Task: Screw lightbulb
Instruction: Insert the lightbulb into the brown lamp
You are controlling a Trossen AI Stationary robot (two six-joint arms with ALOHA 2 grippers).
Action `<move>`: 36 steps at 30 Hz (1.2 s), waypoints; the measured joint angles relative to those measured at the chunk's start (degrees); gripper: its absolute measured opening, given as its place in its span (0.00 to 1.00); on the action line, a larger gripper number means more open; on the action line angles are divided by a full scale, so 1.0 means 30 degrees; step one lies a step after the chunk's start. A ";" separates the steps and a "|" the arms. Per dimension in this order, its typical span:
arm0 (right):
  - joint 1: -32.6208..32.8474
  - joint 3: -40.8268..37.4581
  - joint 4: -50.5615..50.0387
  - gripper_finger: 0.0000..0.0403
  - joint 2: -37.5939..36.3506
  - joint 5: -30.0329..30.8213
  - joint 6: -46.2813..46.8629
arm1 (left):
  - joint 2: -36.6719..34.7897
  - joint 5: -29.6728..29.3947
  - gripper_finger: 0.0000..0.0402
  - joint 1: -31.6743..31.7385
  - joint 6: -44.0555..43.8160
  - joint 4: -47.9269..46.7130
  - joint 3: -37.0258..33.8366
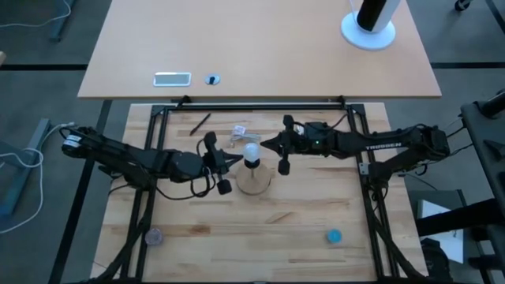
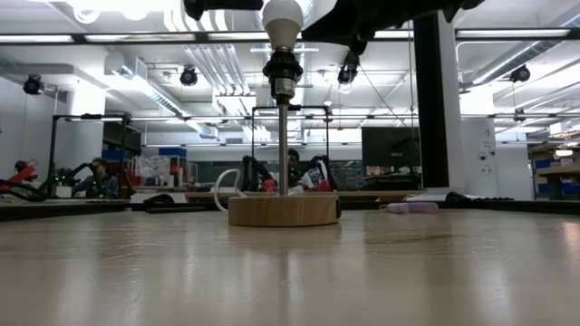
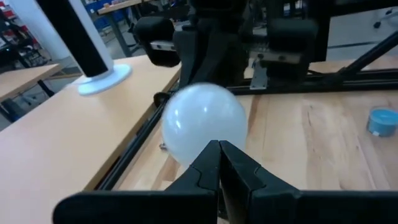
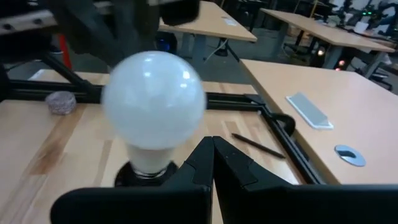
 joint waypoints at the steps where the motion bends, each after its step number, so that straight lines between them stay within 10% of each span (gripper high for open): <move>1: 0.0093 0.0004 0.0007 0.00 0.0030 0.0004 -0.0004 | 0.0000 0.0006 0.00 0.0042 -0.0114 -0.0003 -0.0150; 28: 0.1069 0.0070 -0.1247 0.00 -0.0126 0.1883 0.0631 | -0.0148 -0.1193 0.00 0.0101 -0.0694 0.1449 -0.1322; 36: 0.1061 0.0749 -0.1412 0.00 -0.0557 0.2018 -0.0115 | -0.0179 0.1534 0.00 -0.0023 -0.1004 0.2427 -0.1222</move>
